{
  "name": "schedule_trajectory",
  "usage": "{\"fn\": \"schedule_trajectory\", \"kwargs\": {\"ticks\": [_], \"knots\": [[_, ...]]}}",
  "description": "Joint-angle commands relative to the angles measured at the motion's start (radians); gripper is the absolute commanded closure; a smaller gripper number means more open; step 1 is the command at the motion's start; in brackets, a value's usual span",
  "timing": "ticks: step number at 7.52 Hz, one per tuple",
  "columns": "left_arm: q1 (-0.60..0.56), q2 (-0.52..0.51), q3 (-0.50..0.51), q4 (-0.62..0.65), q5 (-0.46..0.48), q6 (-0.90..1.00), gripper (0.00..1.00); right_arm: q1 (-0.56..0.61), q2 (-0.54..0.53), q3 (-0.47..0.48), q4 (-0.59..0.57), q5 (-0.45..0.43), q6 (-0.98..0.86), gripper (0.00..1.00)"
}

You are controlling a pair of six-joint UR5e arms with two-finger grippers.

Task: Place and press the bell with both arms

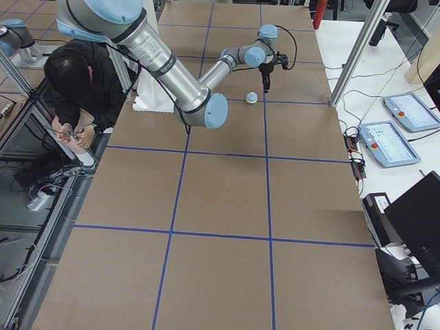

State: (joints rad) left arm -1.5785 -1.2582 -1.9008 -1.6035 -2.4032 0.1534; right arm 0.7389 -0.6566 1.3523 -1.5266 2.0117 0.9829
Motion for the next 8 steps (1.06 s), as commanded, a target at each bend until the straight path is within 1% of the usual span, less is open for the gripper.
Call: {"fn": "schedule_trajectory", "kwargs": {"ticks": [1, 2, 3, 4, 5, 6, 7, 8], "knots": [[0.002, -0.016, -0.02, 0.0, 0.009, -0.099, 0.0, 0.126, -0.159, 0.132, -0.012, 0.085, -0.138, 0.01], [0.0, -0.02, -0.023, 0.004, 0.01, -0.095, 0.0, 0.201, -0.205, 0.148, -0.012, 0.152, -0.218, 0.01], [0.0, -0.017, -0.05, 0.014, 0.01, -0.094, 0.0, 0.277, -0.25, 0.154, -0.014, 0.204, -0.306, 0.01], [-0.002, -0.013, -0.054, 0.014, 0.012, -0.091, 0.0, 0.346, -0.299, 0.154, -0.012, 0.219, -0.419, 0.01], [-0.002, -0.013, -0.054, 0.014, 0.015, -0.084, 0.0, 0.432, -0.36, 0.154, -0.012, 0.251, -0.563, 0.01], [-0.003, 0.002, -0.054, 0.007, 0.041, -0.083, 0.0, 0.535, -0.433, 0.153, -0.014, 0.31, -0.714, 0.01], [-0.003, -0.004, -0.054, 0.004, 0.08, -0.078, 0.0, 0.621, -0.51, 0.153, -0.014, 0.34, -0.848, 0.01], [-0.002, -0.006, -0.052, 0.008, 0.085, -0.075, 0.0, 0.672, -0.582, 0.143, -0.014, 0.343, -0.982, 0.01]]}}
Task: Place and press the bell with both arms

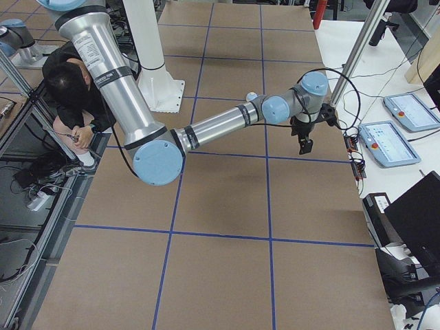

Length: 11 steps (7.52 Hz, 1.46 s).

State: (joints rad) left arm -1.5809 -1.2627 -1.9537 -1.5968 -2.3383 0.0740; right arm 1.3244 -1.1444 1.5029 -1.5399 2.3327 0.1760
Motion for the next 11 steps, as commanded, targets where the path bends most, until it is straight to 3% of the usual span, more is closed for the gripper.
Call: {"fn": "schedule_trajectory", "kwargs": {"ticks": [1, 4, 6, 11], "knots": [[-0.001, -0.003, 0.01, 0.006, 0.02, 0.004, 0.0, 0.134, -0.145, -0.012, -0.002, 0.022, -0.231, 0.01], [-0.001, 0.002, 0.015, 0.009, 0.011, 0.0, 0.0, 0.278, -0.279, 0.006, -0.032, 0.022, -0.28, 0.01], [-0.001, 0.005, 0.024, 0.008, 0.017, -0.002, 0.0, 0.289, -0.416, 0.145, -0.031, 0.007, -0.262, 0.0], [-0.002, 0.026, 0.021, 0.006, 0.019, 0.001, 0.0, 0.268, -0.443, 0.18, -0.026, 0.005, -0.188, 0.0]]}}
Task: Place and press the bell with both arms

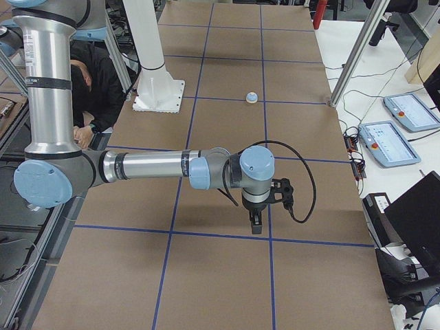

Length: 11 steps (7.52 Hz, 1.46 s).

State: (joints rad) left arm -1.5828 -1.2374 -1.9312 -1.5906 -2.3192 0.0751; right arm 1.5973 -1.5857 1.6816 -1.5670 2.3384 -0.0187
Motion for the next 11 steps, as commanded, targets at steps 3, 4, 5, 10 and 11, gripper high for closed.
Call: {"fn": "schedule_trajectory", "kwargs": {"ticks": [3, 4, 5, 10, 11], "knots": [[0.0, 0.001, -0.008, 0.0, -0.005, 0.0, 0.0, -0.014, 0.0, 0.006, 0.002, 0.002, 0.009, 0.0], [0.0, 0.001, -0.008, 0.0, -0.003, -0.001, 0.0, -0.017, -0.002, 0.006, 0.002, 0.005, 0.009, 0.0], [0.0, 0.001, -0.006, 0.0, -0.003, 0.0, 0.0, -0.02, -0.002, 0.007, 0.002, 0.007, 0.009, 0.0], [0.0, 0.016, -0.009, -0.006, -0.008, 0.0, 0.0, -0.022, -0.002, 0.006, 0.005, 0.007, 0.009, 0.0], [0.0, 0.016, -0.009, -0.005, -0.008, 0.0, 0.0, -0.022, -0.002, 0.007, 0.005, 0.009, 0.009, 0.0]]}}
